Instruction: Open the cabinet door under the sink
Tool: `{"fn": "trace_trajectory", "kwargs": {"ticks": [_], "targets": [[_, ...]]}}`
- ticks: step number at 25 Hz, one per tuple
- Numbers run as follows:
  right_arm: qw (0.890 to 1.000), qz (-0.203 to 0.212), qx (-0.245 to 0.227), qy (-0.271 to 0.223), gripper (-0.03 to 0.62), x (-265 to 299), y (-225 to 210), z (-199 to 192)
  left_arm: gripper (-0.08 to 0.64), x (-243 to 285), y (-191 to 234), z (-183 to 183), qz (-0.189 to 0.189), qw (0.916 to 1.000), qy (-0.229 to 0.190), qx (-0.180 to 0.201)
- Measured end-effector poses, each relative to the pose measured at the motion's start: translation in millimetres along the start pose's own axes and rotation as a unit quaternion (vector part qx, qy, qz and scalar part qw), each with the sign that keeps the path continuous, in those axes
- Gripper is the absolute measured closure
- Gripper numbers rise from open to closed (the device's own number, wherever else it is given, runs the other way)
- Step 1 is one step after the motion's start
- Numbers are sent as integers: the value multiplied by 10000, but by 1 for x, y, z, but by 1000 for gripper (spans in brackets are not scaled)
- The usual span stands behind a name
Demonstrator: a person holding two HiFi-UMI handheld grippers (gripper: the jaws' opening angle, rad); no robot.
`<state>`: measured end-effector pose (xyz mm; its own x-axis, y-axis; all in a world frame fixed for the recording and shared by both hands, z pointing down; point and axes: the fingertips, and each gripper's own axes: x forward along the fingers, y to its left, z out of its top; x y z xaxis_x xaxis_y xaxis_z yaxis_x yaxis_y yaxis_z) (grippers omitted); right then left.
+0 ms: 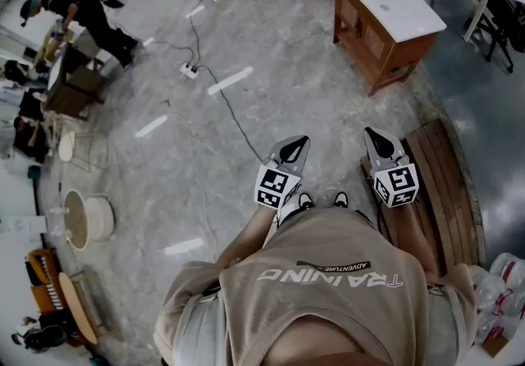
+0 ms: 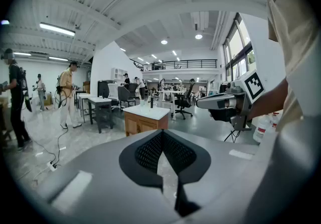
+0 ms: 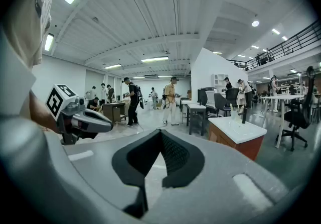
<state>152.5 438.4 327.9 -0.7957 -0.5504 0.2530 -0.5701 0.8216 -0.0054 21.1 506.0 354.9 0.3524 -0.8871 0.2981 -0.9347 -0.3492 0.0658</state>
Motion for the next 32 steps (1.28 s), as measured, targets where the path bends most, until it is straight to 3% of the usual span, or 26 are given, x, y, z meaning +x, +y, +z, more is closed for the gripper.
{"fn": "trace_trajectory", "kwargs": {"ticks": [5, 17, 21, 29, 32], "targets": [[10000, -31, -72, 8, 592, 12, 11, 1, 541, -8, 19, -14, 47, 9996, -165, -219], [9994, -245, 14, 259, 591, 27, 14, -19, 541, 10, 38, -40, -379, 9958, -76, -828], [9991, -191, 296, 255, 591, 52, -3, -22, 541, 34, 55, -40, -407, 9959, 157, -787], [9983, 15, 582, -30, 591, 113, -51, -11, 541, 93, 86, 11, -593, 9973, 256, -339], [9981, 36, 618, -36, 591, 127, -80, -10, 541, 121, 97, 22, -538, 9973, 261, -436]]}}
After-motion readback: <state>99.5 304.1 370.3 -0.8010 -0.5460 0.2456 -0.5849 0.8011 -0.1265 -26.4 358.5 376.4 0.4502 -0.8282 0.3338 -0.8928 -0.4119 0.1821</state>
